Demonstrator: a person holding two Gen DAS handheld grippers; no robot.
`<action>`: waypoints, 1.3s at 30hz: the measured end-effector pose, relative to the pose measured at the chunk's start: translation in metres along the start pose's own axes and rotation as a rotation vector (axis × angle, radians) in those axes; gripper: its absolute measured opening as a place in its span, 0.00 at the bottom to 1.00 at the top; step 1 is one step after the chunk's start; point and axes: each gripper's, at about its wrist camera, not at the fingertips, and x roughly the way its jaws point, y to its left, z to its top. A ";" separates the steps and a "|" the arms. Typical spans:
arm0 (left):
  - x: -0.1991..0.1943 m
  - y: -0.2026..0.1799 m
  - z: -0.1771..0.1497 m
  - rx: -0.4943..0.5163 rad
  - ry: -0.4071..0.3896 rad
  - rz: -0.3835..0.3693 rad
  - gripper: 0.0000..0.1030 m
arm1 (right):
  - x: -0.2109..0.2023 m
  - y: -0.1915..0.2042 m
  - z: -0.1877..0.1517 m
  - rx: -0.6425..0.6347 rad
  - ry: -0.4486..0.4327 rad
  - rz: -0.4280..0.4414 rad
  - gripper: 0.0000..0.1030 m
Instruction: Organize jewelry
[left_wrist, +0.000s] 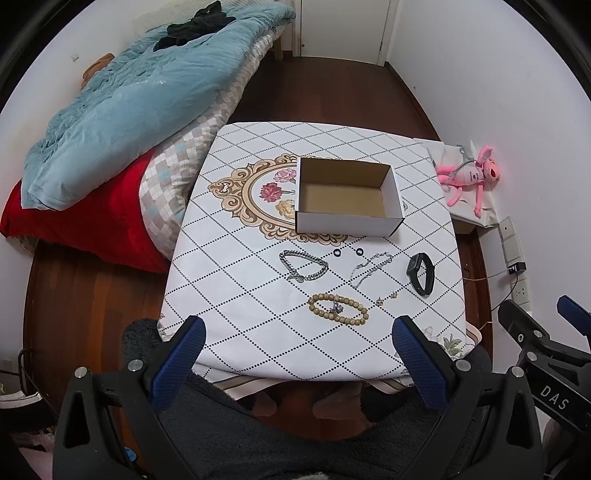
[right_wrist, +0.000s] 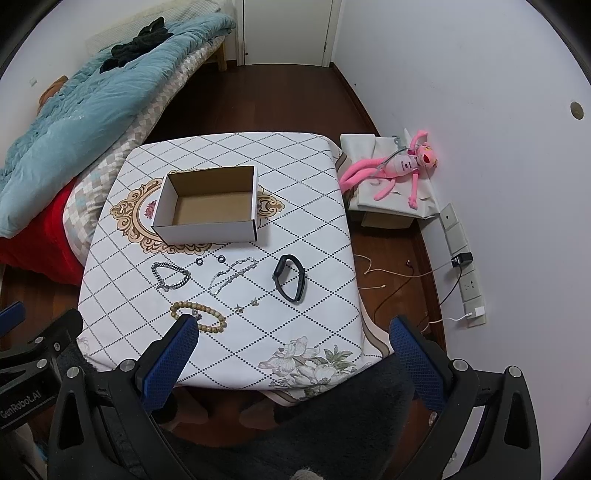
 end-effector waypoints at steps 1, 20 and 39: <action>0.000 -0.001 0.000 0.001 0.001 0.000 1.00 | 0.000 0.000 0.000 -0.001 0.000 -0.001 1.00; 0.001 -0.001 -0.001 0.001 0.008 -0.010 1.00 | -0.001 -0.001 0.000 -0.005 0.003 -0.004 1.00; -0.001 0.000 0.003 0.001 -0.003 -0.012 1.00 | -0.004 -0.003 0.001 -0.008 0.002 -0.003 1.00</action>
